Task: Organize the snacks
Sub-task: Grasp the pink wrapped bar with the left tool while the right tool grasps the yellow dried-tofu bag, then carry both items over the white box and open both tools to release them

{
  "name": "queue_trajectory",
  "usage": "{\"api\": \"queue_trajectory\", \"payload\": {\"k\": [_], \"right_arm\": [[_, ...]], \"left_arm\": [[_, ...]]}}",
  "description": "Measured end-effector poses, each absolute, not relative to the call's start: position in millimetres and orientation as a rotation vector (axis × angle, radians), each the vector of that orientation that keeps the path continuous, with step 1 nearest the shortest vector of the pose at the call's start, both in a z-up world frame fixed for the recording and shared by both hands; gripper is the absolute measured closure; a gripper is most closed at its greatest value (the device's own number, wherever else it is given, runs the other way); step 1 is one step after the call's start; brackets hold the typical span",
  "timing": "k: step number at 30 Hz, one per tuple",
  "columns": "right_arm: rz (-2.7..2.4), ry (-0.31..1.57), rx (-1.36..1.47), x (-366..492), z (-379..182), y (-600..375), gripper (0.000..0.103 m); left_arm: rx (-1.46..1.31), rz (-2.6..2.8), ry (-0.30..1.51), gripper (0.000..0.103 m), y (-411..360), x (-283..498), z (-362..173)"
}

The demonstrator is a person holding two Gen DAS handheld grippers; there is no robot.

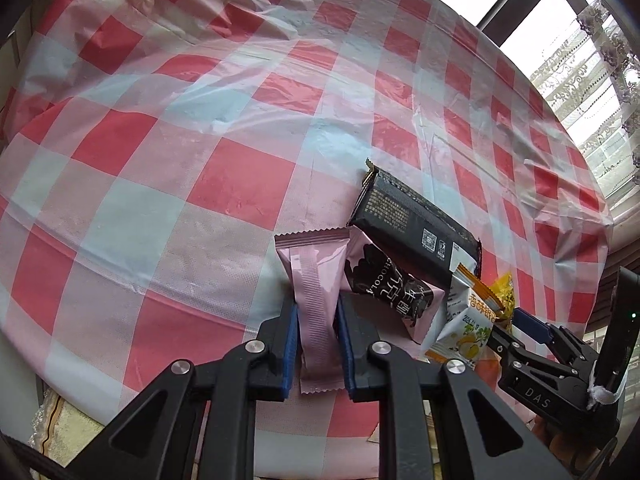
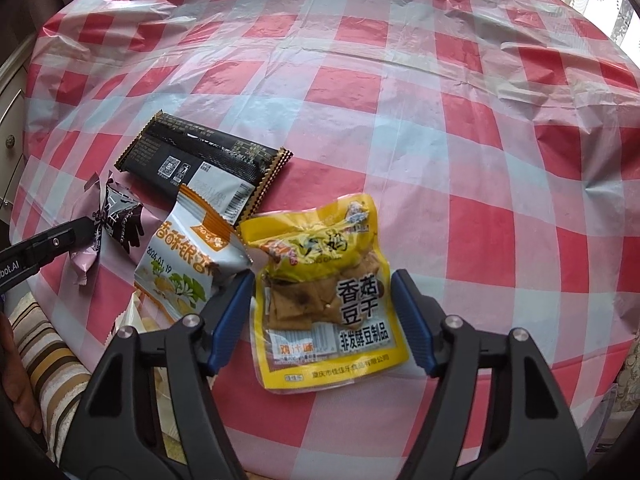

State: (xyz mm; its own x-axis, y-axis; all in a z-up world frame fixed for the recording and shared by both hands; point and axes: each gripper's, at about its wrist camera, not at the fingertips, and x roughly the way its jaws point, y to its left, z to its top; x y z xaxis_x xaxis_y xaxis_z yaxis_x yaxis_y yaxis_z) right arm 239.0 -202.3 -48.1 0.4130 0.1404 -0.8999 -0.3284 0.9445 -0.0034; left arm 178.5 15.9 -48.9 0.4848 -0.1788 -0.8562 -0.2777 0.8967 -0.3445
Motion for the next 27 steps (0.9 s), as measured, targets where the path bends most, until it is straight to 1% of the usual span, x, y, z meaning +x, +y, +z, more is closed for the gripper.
{"api": "queue_trajectory", "payload": {"k": [4, 7, 8, 16, 27], "right_arm": [[0.296, 1.105, -0.183, 234, -46, -206, 0.036], [0.293, 1.104, -0.172, 232, -46, -209, 0.04], [0.293, 1.104, -0.167, 231, -45, -210, 0.043], [0.298, 1.092, -0.104, 222, -38, -222, 0.044], [0.287, 1.039, -0.012, 188, -14, -252, 0.044]], "left_arm": [[-0.482, 0.057, 1.061, 0.084, 17, 177, -47], [-0.48, 0.053, 1.051, 0.085, 17, 177, -44], [-0.479, 0.053, 1.048, 0.085, 17, 176, -44], [-0.461, 0.037, 1.017, 0.086, 14, 173, -36], [-0.387, -0.005, 0.975, 0.086, -14, 163, -8]]}}
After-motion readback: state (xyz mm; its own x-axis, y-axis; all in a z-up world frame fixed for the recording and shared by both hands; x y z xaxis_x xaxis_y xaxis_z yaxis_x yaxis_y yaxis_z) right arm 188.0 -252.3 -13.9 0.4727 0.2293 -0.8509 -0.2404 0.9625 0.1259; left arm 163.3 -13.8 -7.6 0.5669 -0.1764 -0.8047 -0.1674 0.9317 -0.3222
